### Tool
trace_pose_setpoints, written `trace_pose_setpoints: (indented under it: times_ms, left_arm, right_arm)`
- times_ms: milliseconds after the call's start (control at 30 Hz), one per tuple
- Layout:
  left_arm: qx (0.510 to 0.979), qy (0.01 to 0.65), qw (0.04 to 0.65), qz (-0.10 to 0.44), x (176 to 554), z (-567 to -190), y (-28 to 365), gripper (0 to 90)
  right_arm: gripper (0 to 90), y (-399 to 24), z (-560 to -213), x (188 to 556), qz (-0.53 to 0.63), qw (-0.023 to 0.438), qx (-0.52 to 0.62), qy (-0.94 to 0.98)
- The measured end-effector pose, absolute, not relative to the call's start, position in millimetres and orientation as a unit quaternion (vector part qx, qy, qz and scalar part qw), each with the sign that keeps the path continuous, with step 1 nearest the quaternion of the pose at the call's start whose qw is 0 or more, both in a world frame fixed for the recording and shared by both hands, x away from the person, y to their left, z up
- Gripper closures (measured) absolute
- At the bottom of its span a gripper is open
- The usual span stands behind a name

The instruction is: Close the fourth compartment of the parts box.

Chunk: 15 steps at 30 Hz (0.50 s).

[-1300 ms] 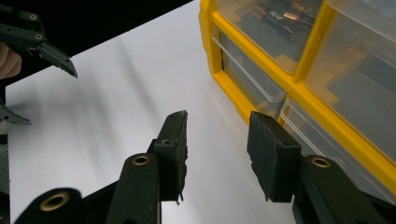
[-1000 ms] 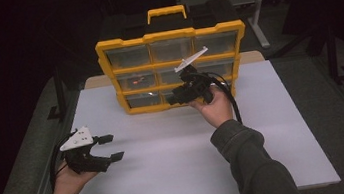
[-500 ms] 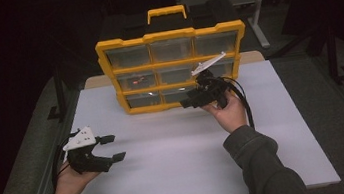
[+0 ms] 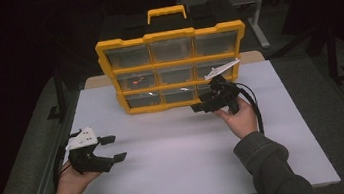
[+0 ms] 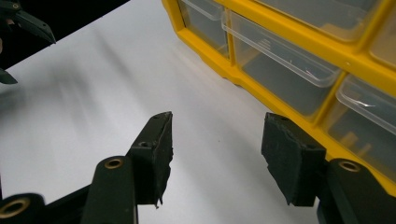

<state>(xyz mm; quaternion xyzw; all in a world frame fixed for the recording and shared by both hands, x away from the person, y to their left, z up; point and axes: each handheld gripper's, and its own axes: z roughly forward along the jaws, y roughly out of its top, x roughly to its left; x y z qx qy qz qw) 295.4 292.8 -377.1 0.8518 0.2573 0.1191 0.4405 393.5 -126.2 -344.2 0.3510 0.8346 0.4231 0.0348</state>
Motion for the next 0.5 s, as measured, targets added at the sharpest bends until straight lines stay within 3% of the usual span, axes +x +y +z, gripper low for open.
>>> trace_pose_setpoints:
  times_ms: [500]
  left_arm:
    - [0.855, 0.26, 0.432, 0.119, 296.3, -381.6, 292.7, 26.3]
  right_arm:
    - [38.2, -148.0, -353.7, 379.5, 0.423, 0.04, 0.368, 0.827]
